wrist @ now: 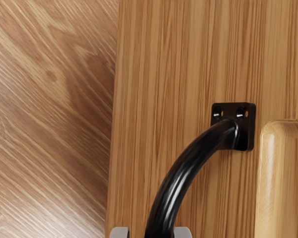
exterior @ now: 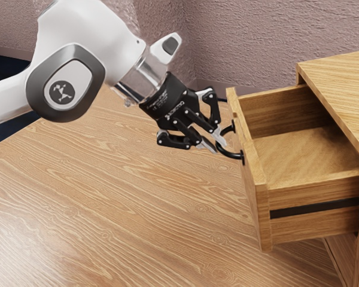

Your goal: Pull the drawer handle with one arm to open the drawer

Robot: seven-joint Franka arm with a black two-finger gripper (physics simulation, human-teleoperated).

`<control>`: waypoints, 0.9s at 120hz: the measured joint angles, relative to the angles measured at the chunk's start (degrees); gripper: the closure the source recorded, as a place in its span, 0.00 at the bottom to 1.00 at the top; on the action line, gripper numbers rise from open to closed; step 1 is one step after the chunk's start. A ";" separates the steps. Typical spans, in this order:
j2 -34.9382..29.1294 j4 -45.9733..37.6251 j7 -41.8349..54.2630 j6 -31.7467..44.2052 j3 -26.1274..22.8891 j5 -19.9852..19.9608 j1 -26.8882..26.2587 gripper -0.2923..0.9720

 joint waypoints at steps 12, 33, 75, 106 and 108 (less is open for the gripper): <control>-0.26 -0.69 0.01 0.01 -1.06 -0.01 1.12 0.76; -0.31 -1.49 0.04 0.02 -2.35 -0.05 2.54 0.76; -1.29 -3.86 0.07 -0.01 -6.46 -0.11 8.84 0.76; -2.66 -5.57 0.12 -0.06 -8.50 -0.14 11.95 0.77; -2.70 -5.65 0.13 -0.07 -8.79 -0.13 12.19 0.77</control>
